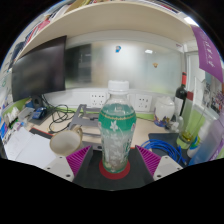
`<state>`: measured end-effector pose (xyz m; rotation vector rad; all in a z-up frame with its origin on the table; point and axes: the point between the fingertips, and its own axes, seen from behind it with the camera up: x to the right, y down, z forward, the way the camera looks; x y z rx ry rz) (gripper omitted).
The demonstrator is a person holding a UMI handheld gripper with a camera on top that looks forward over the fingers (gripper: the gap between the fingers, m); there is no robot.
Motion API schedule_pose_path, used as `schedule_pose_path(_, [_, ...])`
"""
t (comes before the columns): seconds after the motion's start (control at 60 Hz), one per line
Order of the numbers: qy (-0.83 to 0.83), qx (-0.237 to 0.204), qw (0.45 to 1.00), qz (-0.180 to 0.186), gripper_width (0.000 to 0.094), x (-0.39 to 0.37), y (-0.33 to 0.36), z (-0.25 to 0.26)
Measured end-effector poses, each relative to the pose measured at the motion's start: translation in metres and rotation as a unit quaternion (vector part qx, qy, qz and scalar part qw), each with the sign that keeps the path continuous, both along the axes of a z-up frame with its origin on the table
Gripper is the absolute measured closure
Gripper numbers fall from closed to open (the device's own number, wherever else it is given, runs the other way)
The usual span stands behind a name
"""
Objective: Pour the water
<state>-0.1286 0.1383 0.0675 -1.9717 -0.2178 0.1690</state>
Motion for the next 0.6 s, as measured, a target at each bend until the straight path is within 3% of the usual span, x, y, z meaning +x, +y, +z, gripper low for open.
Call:
schedule_pose_path(0.25, [0.003,-0.051,0.996,-0.080,0.0076,0.009,-0.109,0.039])
schedule_pose_path(0.6, [0.032,0.016,0.989,-0.141,0.0080,-0.033,-0.182,0.155])
